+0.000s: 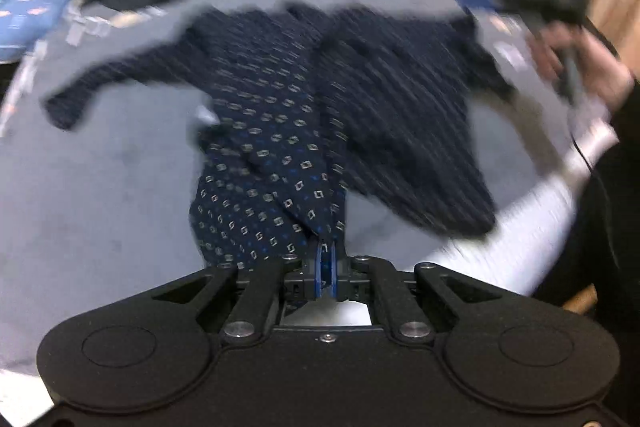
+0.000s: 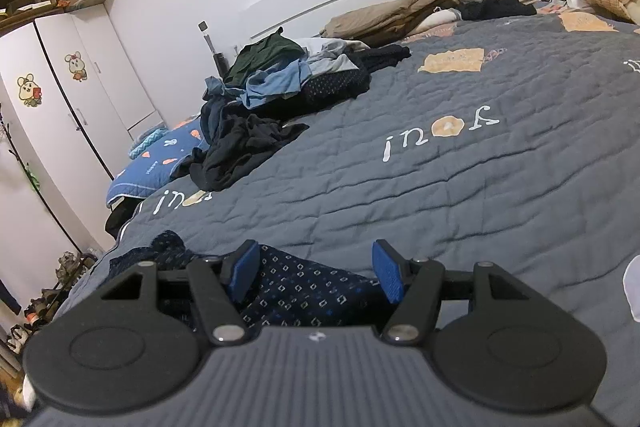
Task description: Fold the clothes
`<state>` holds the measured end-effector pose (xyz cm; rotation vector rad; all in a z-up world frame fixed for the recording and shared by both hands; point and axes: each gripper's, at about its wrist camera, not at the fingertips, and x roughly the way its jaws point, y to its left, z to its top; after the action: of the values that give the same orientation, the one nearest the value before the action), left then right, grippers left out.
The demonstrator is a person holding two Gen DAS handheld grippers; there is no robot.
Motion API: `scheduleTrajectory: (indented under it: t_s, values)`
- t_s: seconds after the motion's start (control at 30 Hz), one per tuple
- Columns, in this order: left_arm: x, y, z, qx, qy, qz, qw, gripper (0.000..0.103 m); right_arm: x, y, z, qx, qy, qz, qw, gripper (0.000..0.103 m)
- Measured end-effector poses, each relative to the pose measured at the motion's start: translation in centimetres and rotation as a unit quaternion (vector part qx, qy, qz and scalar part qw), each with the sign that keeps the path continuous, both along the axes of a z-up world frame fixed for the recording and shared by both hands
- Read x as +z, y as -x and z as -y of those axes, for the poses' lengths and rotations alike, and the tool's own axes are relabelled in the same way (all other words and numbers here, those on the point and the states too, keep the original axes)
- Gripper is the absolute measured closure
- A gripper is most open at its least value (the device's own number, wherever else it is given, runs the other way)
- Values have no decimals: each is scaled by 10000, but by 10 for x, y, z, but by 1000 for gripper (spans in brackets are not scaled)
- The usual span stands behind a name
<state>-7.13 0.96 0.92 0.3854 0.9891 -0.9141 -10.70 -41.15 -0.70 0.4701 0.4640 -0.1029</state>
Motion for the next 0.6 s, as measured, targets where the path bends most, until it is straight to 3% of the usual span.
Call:
scheduleTrajectory:
  t_s: [0.07,0.17,0.3,0.33,0.47,0.6]
  values:
    - [-6,14,8,-79,-24,-8,10000,98,1,0,0,8,0,4,10000,41]
    - [5,5,13,182,60,108,9998,93,1,1,0,28,-12,16,10000,41]
    - [38,-18,13,435,462,469,9969,54,2,3,1,39,-26,33,10000,41]
    - [46,-24,13,497,565,562,9956,50,2,2,2,33,-34,29,10000,41]
    - [70,-63,40,651,929,835,9900,50,1,-1,3,4,-55,-23,10000,41]
    - [68,-104,87,657,1002,929,9884,50,1,-2,3,-8,-2,-39,10000,41]
